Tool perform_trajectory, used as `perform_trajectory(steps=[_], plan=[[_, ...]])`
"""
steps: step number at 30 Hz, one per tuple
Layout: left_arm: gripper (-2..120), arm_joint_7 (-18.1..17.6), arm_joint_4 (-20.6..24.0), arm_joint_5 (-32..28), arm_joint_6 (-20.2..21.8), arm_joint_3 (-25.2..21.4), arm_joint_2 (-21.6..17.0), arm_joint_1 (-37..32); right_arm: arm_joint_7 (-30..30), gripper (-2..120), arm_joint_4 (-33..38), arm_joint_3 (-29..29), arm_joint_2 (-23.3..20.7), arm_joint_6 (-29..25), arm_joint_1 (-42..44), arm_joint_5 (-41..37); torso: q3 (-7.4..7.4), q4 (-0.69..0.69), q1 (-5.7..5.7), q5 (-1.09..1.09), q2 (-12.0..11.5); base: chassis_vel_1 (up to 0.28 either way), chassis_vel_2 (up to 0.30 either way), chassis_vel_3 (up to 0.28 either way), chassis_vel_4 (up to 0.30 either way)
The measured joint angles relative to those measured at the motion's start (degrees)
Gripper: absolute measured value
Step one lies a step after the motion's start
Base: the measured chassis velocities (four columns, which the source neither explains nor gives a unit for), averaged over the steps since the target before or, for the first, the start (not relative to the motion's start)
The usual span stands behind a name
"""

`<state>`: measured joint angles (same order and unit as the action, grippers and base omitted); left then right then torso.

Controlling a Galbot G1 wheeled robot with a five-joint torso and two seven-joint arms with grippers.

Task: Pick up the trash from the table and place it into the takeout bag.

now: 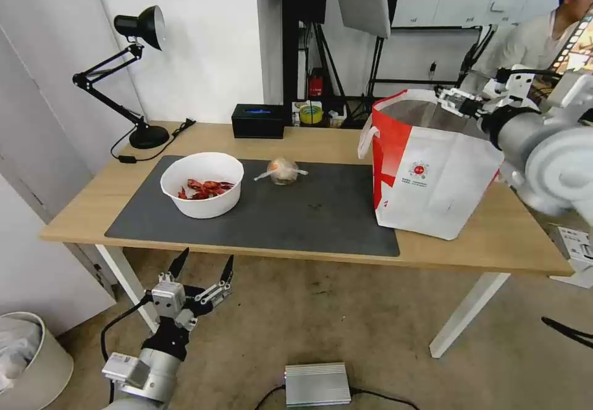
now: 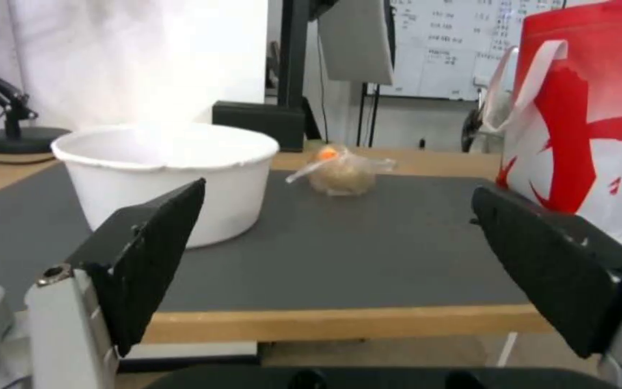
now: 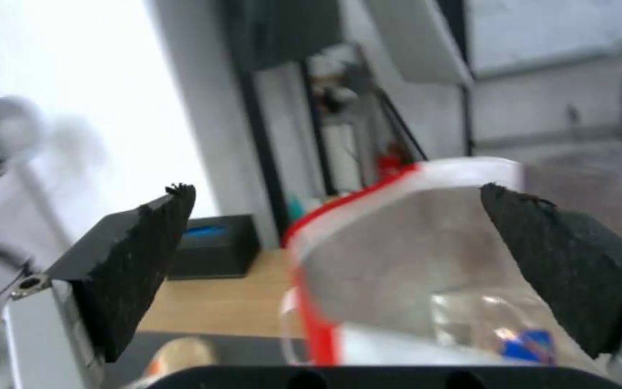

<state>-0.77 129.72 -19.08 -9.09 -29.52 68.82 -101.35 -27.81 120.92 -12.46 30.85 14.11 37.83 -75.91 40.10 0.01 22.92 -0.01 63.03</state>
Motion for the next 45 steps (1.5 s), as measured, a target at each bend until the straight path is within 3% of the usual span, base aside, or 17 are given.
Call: perform_trajectory(steps=[7, 24, 32, 45], plan=[[100, 0.0, -1.32, -0.16, -0.35, -0.33, -0.3, 0.54, 8.08, 100, 5.27, -1.46, 1.45, -8.17, 15.81, 14.32, 0.0, -0.01, -0.01, 0.0, 0.0, 0.0, 0.0, 0.0, 0.0], [100, 0.25, -3.27, -0.16, -1.69, -0.77, 0.19, 1.65, 6.5, 100, 4.53, 0.79, 11.11, -23.78, 40.41, 40.79, 0.0, -0.01, -0.01, 0.0, 0.0, 0.0, 0.0, 0.0, 0.0], [100, 0.82, -4.0, -0.12, -2.02, -0.77, 0.1, 1.62, 6.47, 100, 0.37, 0.98, 14.16, -27.54, 46.33, 44.61, 0.0, -0.01, -0.01, 0.01, 0.0, 0.0, 0.0, 0.0, 0.0], [100, 1.44, -4.64, 0.6, -2.05, -0.37, 0.36, 1.17, 6.11, 100, -1.55, 1.23, 15.12, -27.9, 49.7, 45.26, 0.0, -0.01, -0.01, 0.01, 0.0, 0.0, 0.0, 0.0, 0.0]])
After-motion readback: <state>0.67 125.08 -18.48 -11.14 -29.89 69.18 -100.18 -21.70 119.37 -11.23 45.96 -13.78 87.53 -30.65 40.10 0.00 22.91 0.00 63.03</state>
